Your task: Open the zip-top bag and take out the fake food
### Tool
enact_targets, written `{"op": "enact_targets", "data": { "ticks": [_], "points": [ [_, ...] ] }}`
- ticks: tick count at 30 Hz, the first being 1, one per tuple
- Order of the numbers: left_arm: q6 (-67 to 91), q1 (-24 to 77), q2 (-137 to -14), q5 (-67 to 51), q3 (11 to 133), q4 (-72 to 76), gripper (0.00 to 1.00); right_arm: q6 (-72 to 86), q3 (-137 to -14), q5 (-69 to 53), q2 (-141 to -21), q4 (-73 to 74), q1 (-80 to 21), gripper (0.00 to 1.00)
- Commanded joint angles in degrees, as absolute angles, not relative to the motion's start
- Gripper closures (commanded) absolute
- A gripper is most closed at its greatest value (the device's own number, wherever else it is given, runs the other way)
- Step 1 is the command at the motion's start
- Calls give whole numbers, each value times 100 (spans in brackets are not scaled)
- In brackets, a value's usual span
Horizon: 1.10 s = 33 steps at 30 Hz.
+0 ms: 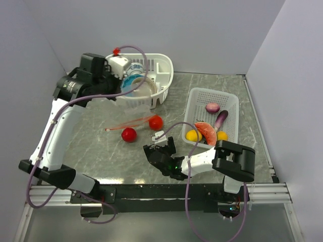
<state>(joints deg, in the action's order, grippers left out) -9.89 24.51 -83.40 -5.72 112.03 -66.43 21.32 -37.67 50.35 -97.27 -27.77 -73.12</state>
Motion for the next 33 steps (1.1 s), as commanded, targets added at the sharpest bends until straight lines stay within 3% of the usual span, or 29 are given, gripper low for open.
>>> {"op": "enact_targets", "data": {
  "ticks": [1, 5, 13, 19, 26, 33],
  "points": [
    [-949, 1960, -7620, -414, 10768, -5801, 99, 2005, -3893, 5115, -9492, -3022, -7277, 0],
    [-826, 1145, -7173, -475, 9803, -5292, 99, 1854, -4139, 5211, -9536, -2980, -7076, 0],
    [-1081, 291, -6557, -368, 7641, -4510, 99, 2426, -5322, 5836, -9394, -1294, -5969, 0],
    [-1239, -167, -6873, -624, 6857, -4193, 99, 2234, -7291, 6486, -10527, 166, -5354, 0],
    [-1292, -193, -7268, -1072, 6460, -4113, 99, 2970, -8524, 5688, -11117, 1370, -4230, 0],
    [-1327, -193, -7409, -1230, 6337, -3938, 99, 3252, -9737, 5397, -11961, 2695, -3999, 0]
  ]
}}
